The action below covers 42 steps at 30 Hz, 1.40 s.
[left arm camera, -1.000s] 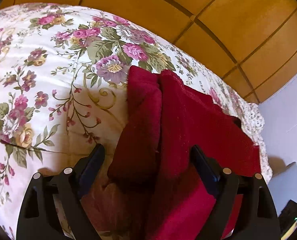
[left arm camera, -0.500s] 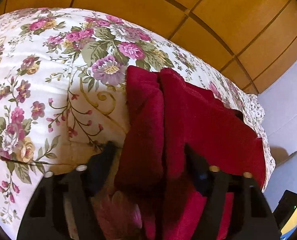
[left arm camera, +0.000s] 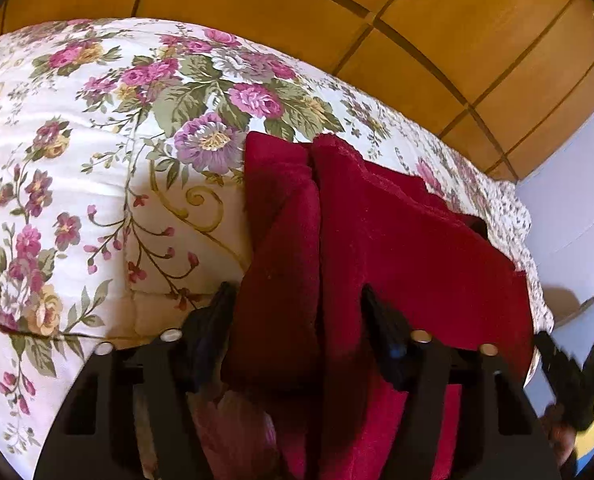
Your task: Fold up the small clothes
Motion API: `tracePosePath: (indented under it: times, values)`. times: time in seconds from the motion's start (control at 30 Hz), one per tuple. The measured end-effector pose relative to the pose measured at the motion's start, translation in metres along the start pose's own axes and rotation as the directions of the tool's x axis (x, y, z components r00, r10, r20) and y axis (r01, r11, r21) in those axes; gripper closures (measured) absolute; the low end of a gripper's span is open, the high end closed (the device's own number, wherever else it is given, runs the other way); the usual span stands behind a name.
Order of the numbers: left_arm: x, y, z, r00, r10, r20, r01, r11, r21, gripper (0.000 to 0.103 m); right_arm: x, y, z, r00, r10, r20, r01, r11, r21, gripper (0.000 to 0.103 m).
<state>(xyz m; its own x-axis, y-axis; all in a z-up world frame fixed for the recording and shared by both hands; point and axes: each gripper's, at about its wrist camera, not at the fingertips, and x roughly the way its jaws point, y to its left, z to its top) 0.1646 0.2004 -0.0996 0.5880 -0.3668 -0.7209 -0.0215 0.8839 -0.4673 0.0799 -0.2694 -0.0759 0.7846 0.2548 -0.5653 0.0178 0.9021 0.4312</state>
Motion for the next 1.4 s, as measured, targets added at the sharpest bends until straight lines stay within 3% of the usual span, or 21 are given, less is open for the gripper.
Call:
tracePosePath:
  times: [0.03,0.07,0.1,0.17,0.23,0.3,0.33,0.43,0.5,0.57,0.63,0.7,0.77,0.83,0.93,1.03,1.1,1.23,1.4]
  values:
    - [0.001,-0.002,0.000,1.000,0.003,-0.003,-0.003,1.000,0.010,0.049,0.005,-0.009,0.004,0.998,-0.058,-0.001,0.058,0.998,0.011,0.066]
    - [0.001,-0.002,0.001,1.000,0.000,-0.006,0.000,1.000,0.017,0.052,0.015,-0.019,0.006,0.990,-0.140,-0.030,0.141,0.990,0.019,0.065]
    - [0.002,-0.002,0.002,1.000,-0.005,-0.007,0.005,1.000,0.016,0.052,0.029,-0.035,0.003,0.979,-0.178,-0.099,0.182,0.983,0.032,0.074]
    - [0.002,-0.001,0.002,1.000,-0.010,-0.011,0.010,1.000,0.011,0.052,0.029,-0.046,0.002,0.987,-0.142,-0.073,0.145,0.988,0.045,0.077]
    - [0.000,-0.003,0.003,1.000,-0.007,-0.007,0.008,1.000,0.027,0.052,0.027,-0.038,0.003,0.982,-0.169,-0.080,0.170,0.985,0.009,0.076]
    - [-0.001,-0.006,0.003,1.000,0.006,0.012,-0.006,0.999,0.053,0.040,0.019,-0.031,0.004,0.981,-0.177,-0.079,0.178,0.984,0.011,0.075]
    - [-0.003,-0.006,0.002,0.999,0.029,0.024,-0.030,0.998,0.056,0.028,0.010,-0.028,0.004,0.987,-0.149,-0.063,0.152,0.987,0.042,0.072]
    - [-0.003,-0.002,0.004,0.999,0.027,0.026,-0.028,0.999,0.042,0.027,-0.011,-0.009,-0.005,1.000,-0.012,-0.017,0.013,0.997,0.070,0.072]
    - [-0.001,0.001,0.005,1.000,0.014,0.019,-0.014,1.000,0.019,0.034,-0.019,0.015,-0.017,0.995,0.088,-0.044,-0.087,0.996,0.024,0.073]
    - [0.000,-0.001,0.003,1.000,-0.013,0.007,0.013,0.999,0.037,0.053,-0.018,0.039,-0.034,0.983,0.158,-0.099,-0.162,0.986,-0.035,0.074]
    - [0.001,-0.005,0.003,1.000,-0.014,0.003,0.014,0.998,0.053,0.059,-0.013,0.059,-0.052,0.969,0.196,-0.150,-0.209,0.975,-0.075,0.075]
    - [0.000,-0.005,0.004,1.000,-0.026,-0.001,0.026,0.999,0.043,0.069,-0.001,0.075,-0.067,0.958,0.194,-0.212,-0.221,0.969,-0.113,0.076]
    - [-0.007,-0.002,0.007,0.998,-0.057,0.008,0.057,0.998,0.004,0.083,0.013,0.085,-0.079,0.956,0.114,-0.269,-0.164,0.972,-0.171,0.076]
    - [-0.016,-0.007,0.009,0.997,-0.079,0.020,0.079,0.997,0.003,0.084,0.020,0.090,-0.082,0.959,0.072,-0.273,-0.137,0.965,-0.225,0.077]
    - [-0.033,-0.025,0.013,0.993,-0.104,0.058,0.101,0.994,0.048,0.086,0.020,0.092,-0.079,0.956,0.077,-0.284,-0.142,0.967,-0.214,0.076]
    - [-0.051,-0.046,0.020,0.985,-0.148,0.091,0.141,0.987,0.080,0.086,0.007,0.070,-0.072,0.947,0.186,-0.261,-0.207,0.977,-0.053,0.072]
    - [-0.062,-0.062,0.024,0.979,-0.172,0.105,0.160,0.981,0.109,0.086,-0.004,0.057,-0.064,0.952,0.211,-0.220,-0.212,0.977,0.020,0.068]
    - [-0.074,-0.096,0.031,0.966,-0.238,0.100,0.225,0.966,0.126,0.087,-0.023,0.039,-0.047,0.966,0.204,-0.160,-0.199,0.979,0.044,0.064]
    - [-0.081,-0.148,0.030,0.952,-0.293,0.084,0.275,0.945,0.175,0.088,-0.041,0.015,-0.042,0.964,0.234,-0.126,-0.224,0.970,0.090,0.059]
